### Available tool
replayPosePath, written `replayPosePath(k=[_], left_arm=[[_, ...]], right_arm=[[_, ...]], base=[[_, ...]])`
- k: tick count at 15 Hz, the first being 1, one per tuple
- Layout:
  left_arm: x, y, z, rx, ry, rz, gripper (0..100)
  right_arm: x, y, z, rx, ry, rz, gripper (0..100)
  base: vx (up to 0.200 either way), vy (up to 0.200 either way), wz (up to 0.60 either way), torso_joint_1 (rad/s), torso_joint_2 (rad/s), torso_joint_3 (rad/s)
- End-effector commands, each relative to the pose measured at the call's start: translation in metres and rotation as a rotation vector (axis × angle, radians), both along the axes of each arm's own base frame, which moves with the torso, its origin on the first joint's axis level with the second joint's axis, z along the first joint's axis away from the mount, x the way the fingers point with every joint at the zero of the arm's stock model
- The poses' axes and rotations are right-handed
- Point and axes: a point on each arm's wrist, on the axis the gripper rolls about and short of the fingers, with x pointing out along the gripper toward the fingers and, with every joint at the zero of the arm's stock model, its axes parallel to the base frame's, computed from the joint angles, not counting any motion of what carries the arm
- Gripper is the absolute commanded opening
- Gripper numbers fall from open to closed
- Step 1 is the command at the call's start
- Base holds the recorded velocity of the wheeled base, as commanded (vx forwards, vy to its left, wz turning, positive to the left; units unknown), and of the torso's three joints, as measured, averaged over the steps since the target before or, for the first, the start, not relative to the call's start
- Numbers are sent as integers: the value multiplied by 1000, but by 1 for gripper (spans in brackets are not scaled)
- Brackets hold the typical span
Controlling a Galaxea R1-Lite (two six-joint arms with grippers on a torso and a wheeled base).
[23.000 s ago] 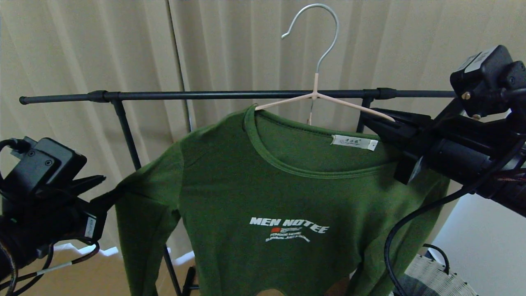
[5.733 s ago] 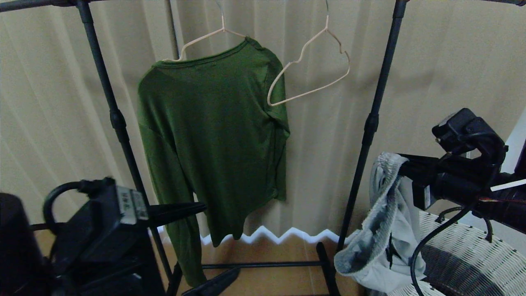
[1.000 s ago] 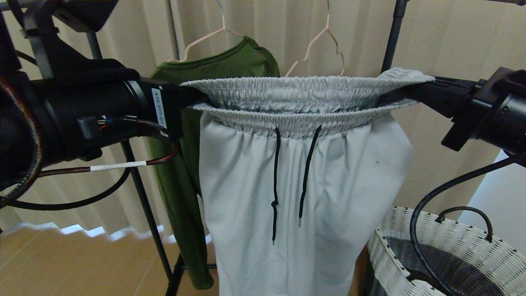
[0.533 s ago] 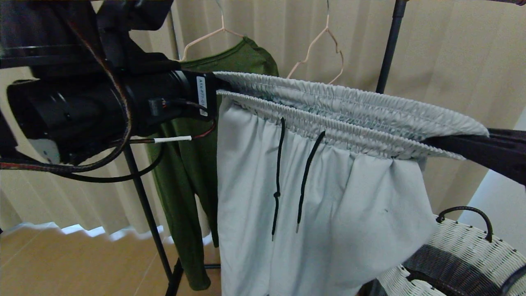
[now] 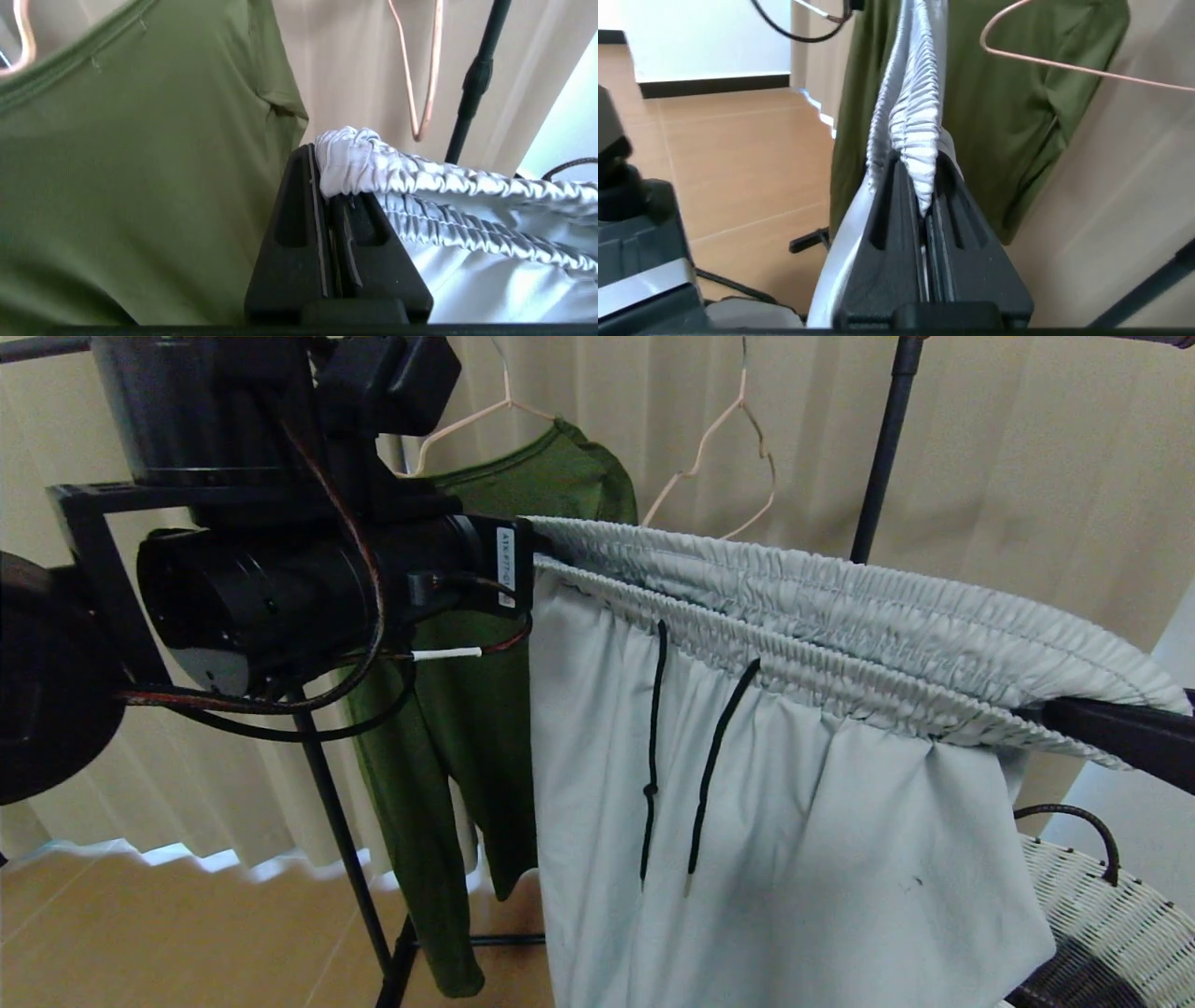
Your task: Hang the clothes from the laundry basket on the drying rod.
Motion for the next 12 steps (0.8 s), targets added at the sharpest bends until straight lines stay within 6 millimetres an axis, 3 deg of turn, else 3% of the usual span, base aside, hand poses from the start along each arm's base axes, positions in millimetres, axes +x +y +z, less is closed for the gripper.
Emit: replayPosePath(k=[1,4,7,10,11,12], left_arm=[[-12,9,5,-3,-4,-1,0],[-38,28,13,18,28,-21,0],[-62,44,15,13,32,-91,0],[-88,58,8,6,36,-248,0],[-88,58,8,6,36,-248,0],[-103,66,1,5,39,-352,0]], right_arm=[[20,2,0,-17,17,-63,0],[61,-1,2,-20,-6,-184,0],[101,8,-1,-6,-40,-241,0],[133,19,0,19,-88,-258,0],[133,19,0,19,-88,-258,0],[145,24,1,33,-109,-255,0]], base=[[0,0,0,0,0,0],[0,0,0,0,0,0],[0,0,0,0,0,0],[0,0,0,0,0,0],[0,0,0,0,0,0],[0,0,0,0,0,0]])
